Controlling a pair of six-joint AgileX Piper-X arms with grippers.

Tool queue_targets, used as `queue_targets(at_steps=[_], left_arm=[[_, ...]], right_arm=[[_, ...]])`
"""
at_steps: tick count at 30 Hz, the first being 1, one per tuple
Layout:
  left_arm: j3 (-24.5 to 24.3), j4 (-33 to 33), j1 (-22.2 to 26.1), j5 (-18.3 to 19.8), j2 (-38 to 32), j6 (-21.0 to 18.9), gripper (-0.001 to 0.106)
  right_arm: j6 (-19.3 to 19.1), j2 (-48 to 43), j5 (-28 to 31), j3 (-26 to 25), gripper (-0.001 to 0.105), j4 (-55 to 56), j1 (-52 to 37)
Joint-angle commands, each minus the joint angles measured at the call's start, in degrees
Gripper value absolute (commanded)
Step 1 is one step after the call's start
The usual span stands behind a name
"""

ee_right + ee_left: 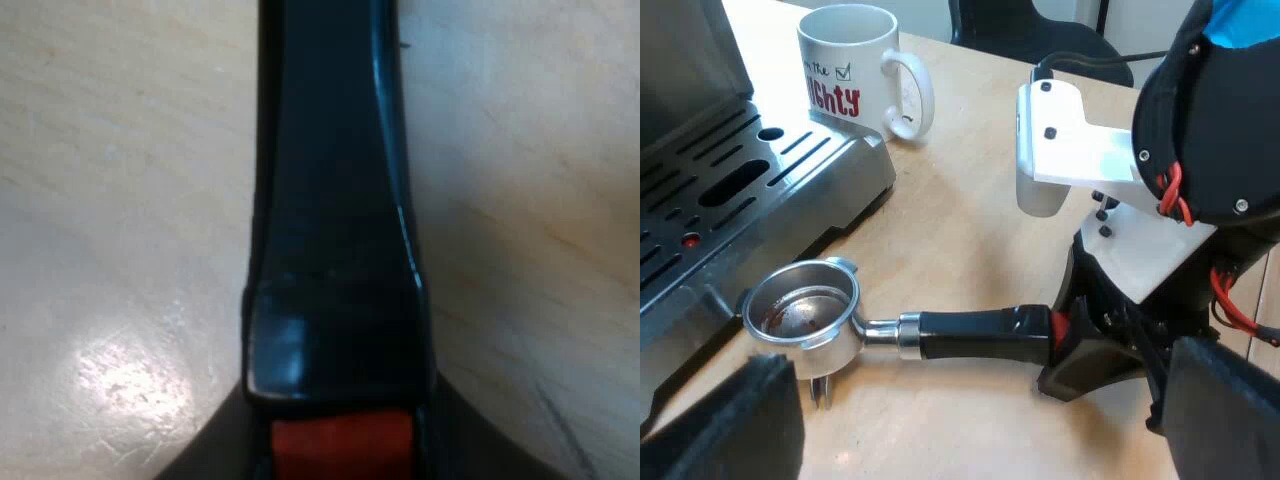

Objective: Grind coffee beans and then tamp

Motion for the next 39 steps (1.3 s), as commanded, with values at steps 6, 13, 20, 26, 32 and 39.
queue_targets(at_steps=[6, 13, 20, 26, 32, 39], left_arm=[[0.0, -0.1, -0.3, -0.3, -0.5, -0.5, 0.08], [0.0, -0.1, -0.3, -0.3, -0.5, -0.5, 0.08], [0.0, -0.1, -0.3, -0.3, -0.5, -0.5, 0.08], [0.0, -0.1, -0.3, -0.3, -0.5, -0.5, 0.08], [0.0, -0.1, -0.3, -0.3, -0.5, -0.5, 0.08], [0.0, -0.1, -0.3, -0.3, -0.5, -0.5, 0.08]], right_arm=[[0.1, 0.0, 1.1, -0.3, 0.0, -0.2, -0.2], [0.1, 0.0, -1.4, -0.3, 0.028, 2.8, -0.1], [0.2, 0.0, -1.8, -0.3, 0.05, 4.8, -0.1], [0.3, 0.0, -2.6, -1.6, 0.05, 11.8, -0.1], [0.3, -0.1, -3.7, -5.4, 0.05, 22.2, -0.1], [0.1, -0.1, -8.2, -10.5, 0.05, 28.3, -0.1]])
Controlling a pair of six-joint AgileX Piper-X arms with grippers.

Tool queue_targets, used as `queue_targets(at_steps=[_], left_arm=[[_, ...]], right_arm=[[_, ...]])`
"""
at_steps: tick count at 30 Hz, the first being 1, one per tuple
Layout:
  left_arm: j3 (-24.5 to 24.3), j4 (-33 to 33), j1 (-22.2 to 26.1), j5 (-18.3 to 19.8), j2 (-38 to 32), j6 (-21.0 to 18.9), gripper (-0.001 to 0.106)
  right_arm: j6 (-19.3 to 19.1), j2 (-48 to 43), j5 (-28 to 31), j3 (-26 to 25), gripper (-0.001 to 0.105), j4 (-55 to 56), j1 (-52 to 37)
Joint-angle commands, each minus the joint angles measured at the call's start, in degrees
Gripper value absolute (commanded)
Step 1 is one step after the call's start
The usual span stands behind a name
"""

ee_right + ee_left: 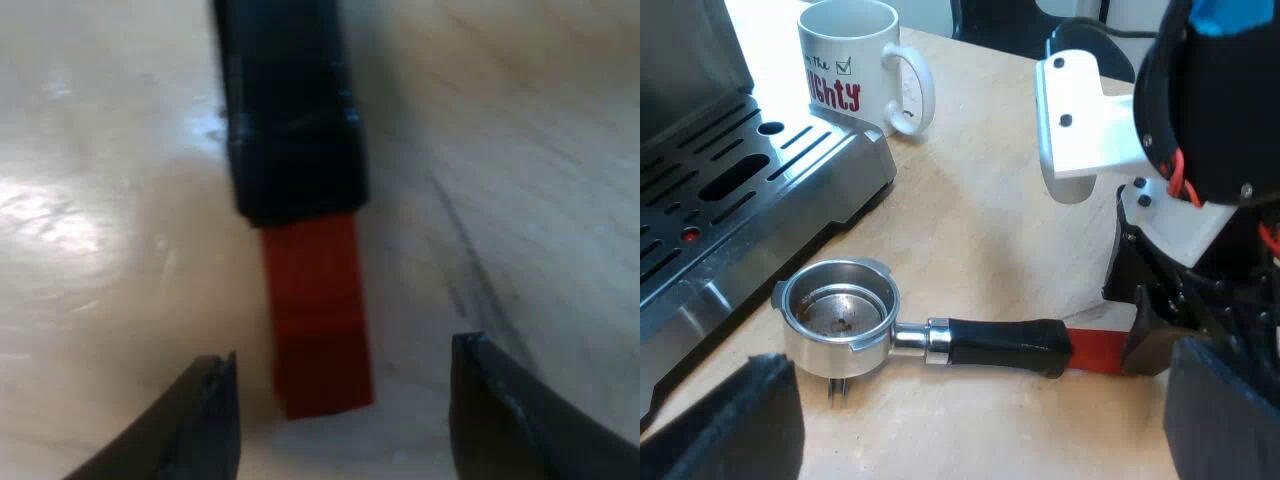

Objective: Grind coffee beans and then tamp

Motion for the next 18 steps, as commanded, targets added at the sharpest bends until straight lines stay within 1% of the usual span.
queue_targets(at_steps=[1, 10, 12, 17, 18], left_arm=[[-0.1, -0.2, -0.3, -0.3, -0.5, -0.5, 0.08], [-0.1, -0.2, -0.3, -0.3, -0.5, -0.5, 0.08], [-0.1, -0.2, -0.3, -0.3, -0.5, -0.5, 0.08], [-0.1, -0.2, -0.3, -0.3, -0.5, -0.5, 0.08], [-0.1, -0.2, -0.3, -0.3, -0.5, -0.5, 0.08]], right_arm=[[0.0, -0.1, -1.7, -2.2, 0.05, 2.9, -0.1], [-0.3, -0.9, -1.7, -8.5, 0.05, 7.0, -0.1], [-1.1, -2.3, -1.7, -9.6, 0.05, 7.4, -0.1], [-1.1, -6.9, -0.6, -10.0, 0.05, 7.3, -0.1], [-1.1, -8.3, 0.6, -10.0, 0.05, 7.3, -0.1]])
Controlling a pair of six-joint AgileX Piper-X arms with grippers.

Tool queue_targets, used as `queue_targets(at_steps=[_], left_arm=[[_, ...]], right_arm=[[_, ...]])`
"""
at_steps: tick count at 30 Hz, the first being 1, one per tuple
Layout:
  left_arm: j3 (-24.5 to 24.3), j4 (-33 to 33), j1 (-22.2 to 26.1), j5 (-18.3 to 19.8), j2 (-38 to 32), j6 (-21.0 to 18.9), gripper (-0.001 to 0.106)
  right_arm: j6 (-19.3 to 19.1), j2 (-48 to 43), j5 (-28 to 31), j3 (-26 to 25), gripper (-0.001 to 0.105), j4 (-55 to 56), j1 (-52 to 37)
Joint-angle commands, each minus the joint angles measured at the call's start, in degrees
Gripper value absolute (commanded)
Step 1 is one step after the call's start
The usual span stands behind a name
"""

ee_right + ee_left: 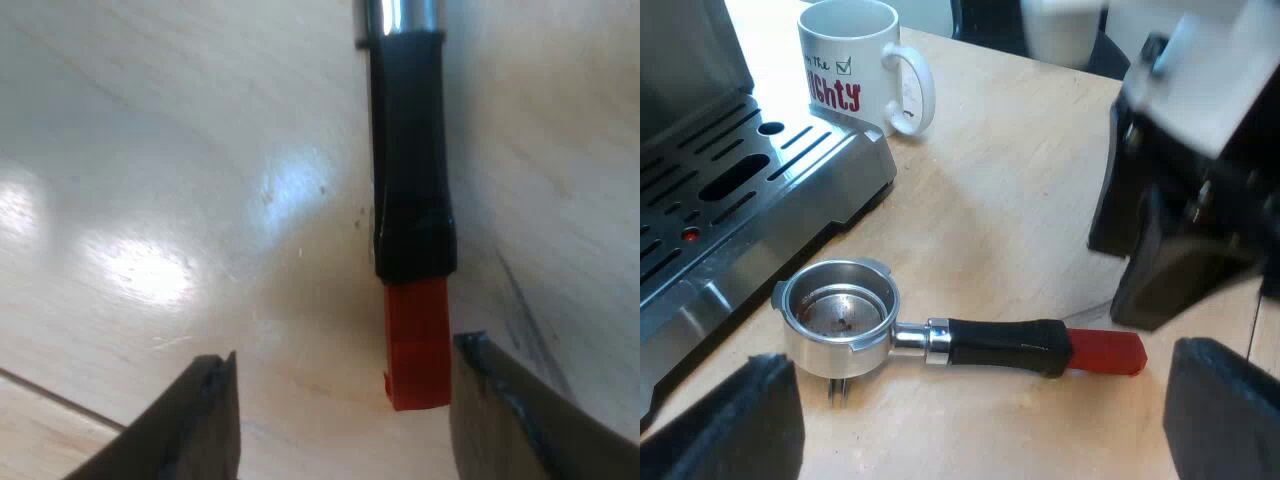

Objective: Grind coffee beans and then tamp

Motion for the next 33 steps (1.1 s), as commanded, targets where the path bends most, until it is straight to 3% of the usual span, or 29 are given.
queue_targets(at_steps=[1, 8, 16, 21, 28, 33], left_arm=[[-0.1, -0.2, -0.3, -0.3, -0.5, -0.5, 0.08], [-0.1, -0.2, -0.3, -0.3, -0.5, -0.5, 0.08], [-0.1, 0.2, -0.3, -0.4, -0.5, -0.5, 0.08], [-0.1, 1.1, -0.3, -4.5, -0.5, -0.5, 0.08], [-0.1, 1.1, -0.3, -6.6, -0.5, -0.5, 0.08], [-0.1, 1.1, -0.3, -10.2, -0.5, -0.8, 0.08]], right_arm=[[-1.0, -2.8, 2.2, -0.5, 0.05, 1.0, 0.0], [-6.6, -10.3, 2.8, -0.5, 0.066, -2.1, 0.0], [-11.5, -16.8, 6.7, -0.5, 0.066, -6.9, 0.0], [-14.2, -18.4, 6.8, -0.5, 0.066, -8.4, 0.0], [-17.6, -18.4, 6.6, -0.5, 0.066, -9.6, 0.0], [-21.7, -18.4, 3.6, -0.5, 0.066, -11.1, 0.0]])
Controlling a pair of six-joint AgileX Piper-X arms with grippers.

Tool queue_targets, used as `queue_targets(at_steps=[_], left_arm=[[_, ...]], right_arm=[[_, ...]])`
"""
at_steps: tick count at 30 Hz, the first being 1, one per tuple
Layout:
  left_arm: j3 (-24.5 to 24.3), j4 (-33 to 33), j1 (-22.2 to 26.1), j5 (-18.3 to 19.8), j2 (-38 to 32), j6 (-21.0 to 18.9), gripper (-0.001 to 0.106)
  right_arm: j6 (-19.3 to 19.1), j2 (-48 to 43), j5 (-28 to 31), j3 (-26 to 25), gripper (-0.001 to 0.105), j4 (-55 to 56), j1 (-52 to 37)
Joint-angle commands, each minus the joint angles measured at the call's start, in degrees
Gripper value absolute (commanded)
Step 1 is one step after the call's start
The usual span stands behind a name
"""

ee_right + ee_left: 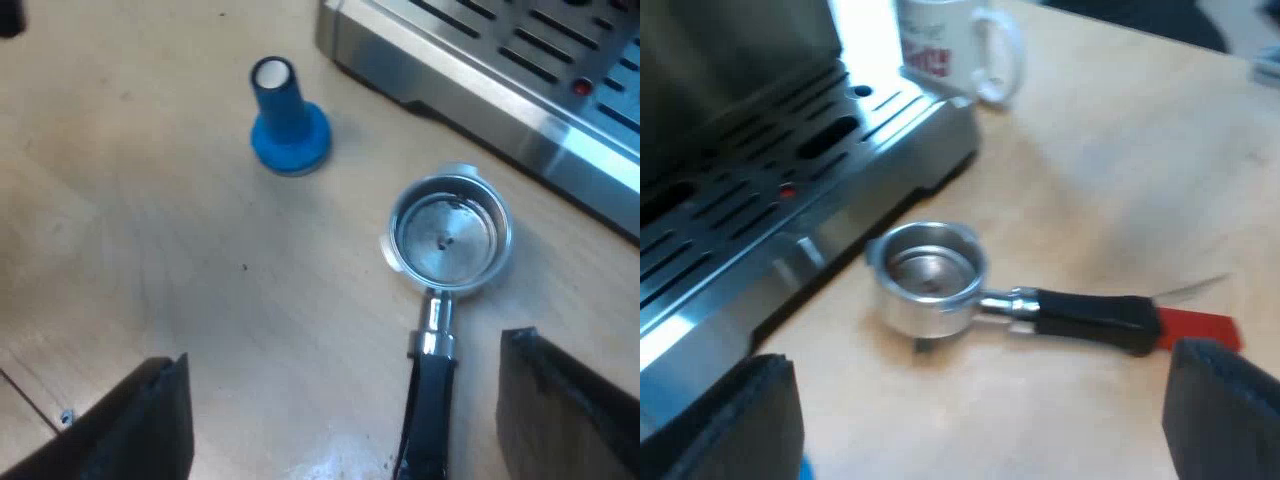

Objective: Grind coffee beans and then tamp

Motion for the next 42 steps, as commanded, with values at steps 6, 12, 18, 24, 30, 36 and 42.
queue_targets(at_steps=[6, 12, 18, 24, 30, 36, 42], left_arm=[[-0.1, -0.2, -0.3, -2.9, -0.5, -0.8, 0.08], [-0.1, -0.2, -0.3, -2.9, -0.5, -0.8, 0.08], [-0.1, -0.2, -0.3, -4.5, -0.5, -0.8, 0.08], [0.1, -0.2, -0.3, -5.9, -0.5, -0.5, 0.08], [0.0, -0.2, -0.3, -5.9, -0.5, -0.5, 0.08], [0.0, -0.2, -0.3, -5.9, -0.5, -0.5, 0.08], [0.0, -0.2, -0.3, -5.9, -0.5, -0.5, 0.08]], right_arm=[[-4.1, -0.1, -0.5, -0.5, 0.066, -2.9, 0.0], [-5.6, 1.5, 1.6, -0.5, 0.066, -7.9, 0.0], [-7.2, 3.3, 3.0, -0.5, 0.066, -9.2, 0.0], [-7.3, 4.8, 5.0, -0.1, 0.066, -9.2, 0.0], [-5.2, 4.8, 5.9, 3.7, 0.066, -11.3, 0.0], [-2.6, 4.8, 5.0, 8.6, 0.066, -14.8, 0.0], [-0.8, 4.8, 3.7, 13.0, 0.066, -21.8, 0.0]])
